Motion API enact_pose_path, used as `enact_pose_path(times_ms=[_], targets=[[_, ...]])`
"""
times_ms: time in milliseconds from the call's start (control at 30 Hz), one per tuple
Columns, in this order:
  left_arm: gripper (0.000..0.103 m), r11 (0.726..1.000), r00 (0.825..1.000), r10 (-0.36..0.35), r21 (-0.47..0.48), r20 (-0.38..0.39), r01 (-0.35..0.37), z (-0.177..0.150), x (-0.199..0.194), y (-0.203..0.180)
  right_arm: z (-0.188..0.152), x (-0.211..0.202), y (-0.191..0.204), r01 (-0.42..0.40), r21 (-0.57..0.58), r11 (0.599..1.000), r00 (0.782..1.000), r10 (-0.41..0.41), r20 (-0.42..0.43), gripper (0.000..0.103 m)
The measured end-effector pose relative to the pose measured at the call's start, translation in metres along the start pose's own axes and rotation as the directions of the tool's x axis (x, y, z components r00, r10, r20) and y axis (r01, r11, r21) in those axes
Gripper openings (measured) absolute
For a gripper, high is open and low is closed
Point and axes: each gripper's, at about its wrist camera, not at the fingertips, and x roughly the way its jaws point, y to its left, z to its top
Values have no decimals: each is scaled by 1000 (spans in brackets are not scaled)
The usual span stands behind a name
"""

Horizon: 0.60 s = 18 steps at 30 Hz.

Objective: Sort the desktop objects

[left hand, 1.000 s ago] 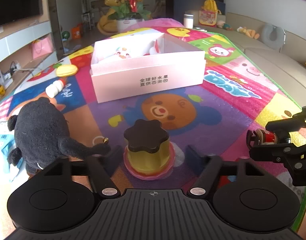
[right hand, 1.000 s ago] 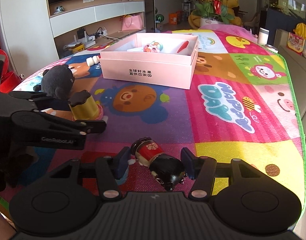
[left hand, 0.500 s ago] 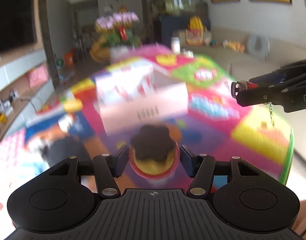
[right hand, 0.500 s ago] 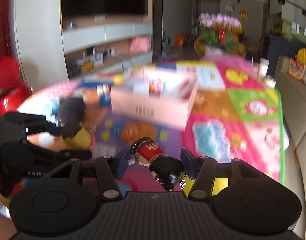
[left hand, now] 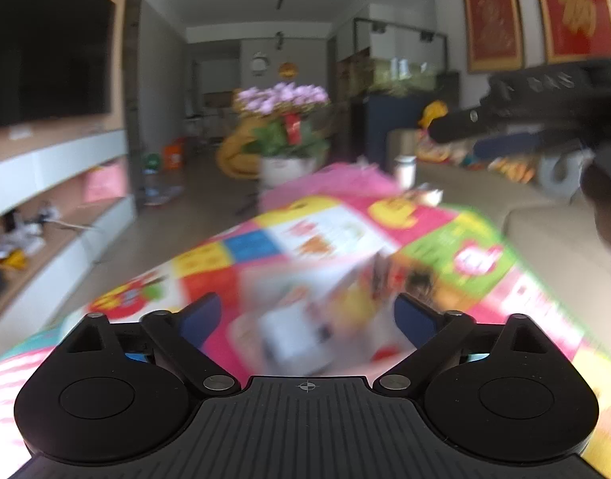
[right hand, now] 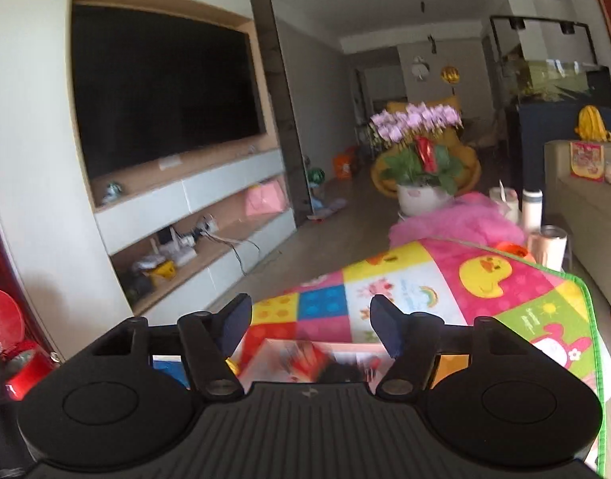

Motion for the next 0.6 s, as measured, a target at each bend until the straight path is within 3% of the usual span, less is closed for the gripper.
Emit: enact_pose_path(times_ms=[100, 233, 400, 500, 600], targets=[[98, 998, 996, 57, 21, -68, -56, -31, -21, 7, -9, 14, -4, 22, 9, 1000, 999, -21, -42, 66], [101, 991, 983, 112, -57, -144, -122, -68, -47, 28, -12, 39, 0, 10, 60, 998, 992, -3, -128, 66], [103, 959, 968, 165, -198, -188, -202, -94, -71, 66, -18, 76, 45, -51, -11, 999, 973, 47, -226, 66], [103, 944, 966, 184, -242, -184, -225, -98, -79, 84, -20, 119, 89, -128, -46, 991, 938, 106, -331, 66], [103, 938, 971, 178, -271, -161, -217, -102, -91, 100, -22, 178, 132, -168, -69, 983, 882, 118, -457, 66]])
